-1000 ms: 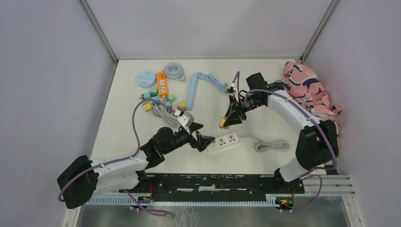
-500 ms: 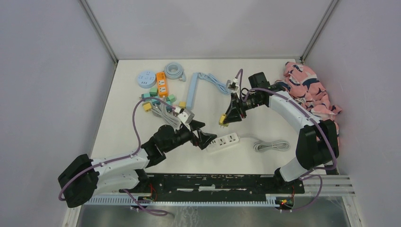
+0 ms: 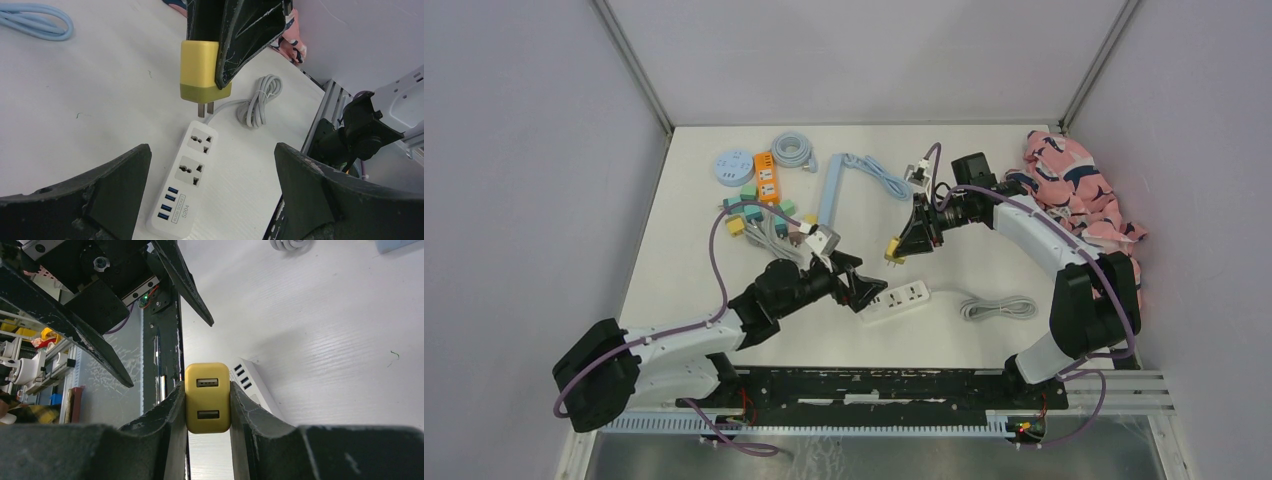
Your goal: Pull the plug off the socket
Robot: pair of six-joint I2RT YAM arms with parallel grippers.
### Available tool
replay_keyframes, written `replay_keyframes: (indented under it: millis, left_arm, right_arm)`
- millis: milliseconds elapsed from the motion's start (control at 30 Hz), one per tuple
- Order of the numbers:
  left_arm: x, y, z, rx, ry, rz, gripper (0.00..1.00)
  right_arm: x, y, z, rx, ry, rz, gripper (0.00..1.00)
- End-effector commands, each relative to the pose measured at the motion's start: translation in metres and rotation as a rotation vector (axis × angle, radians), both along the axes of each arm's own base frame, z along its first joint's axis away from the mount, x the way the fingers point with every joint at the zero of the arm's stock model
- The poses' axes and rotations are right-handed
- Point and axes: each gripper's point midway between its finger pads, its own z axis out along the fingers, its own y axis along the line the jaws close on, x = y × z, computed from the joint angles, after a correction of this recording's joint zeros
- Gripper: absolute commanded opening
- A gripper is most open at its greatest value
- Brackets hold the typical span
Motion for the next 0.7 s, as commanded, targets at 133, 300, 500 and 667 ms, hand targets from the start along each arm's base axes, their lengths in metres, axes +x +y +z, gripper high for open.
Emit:
replay_keyframes:
  millis: [133,300,500,667]
  left_arm:
    - [0.022,-0.002,0.010,-0.024,0.051,0.107,0.99]
    - [0.028,-0.004,-0.001,0.050,0.071,0.124,0.99]
    - [0.036,-0.001,-0.007,0.155,0.077,0.210,0.99]
    - [0.043,-0.004,-0.010,0.234,0.097,0.288,0.99]
  right_arm:
    - [0.008,0.006,0.007,0.052,0.039,-0.023,0.07]
    - [0.014,0.007,-0.003,0.030,0.093,-0.057,0.07]
    - [0.028,0.010,-0.016,-0.009,0.199,-0.150,0.08]
    - [0.033,0.013,-0.022,-0.020,0.288,-0.180,0.11]
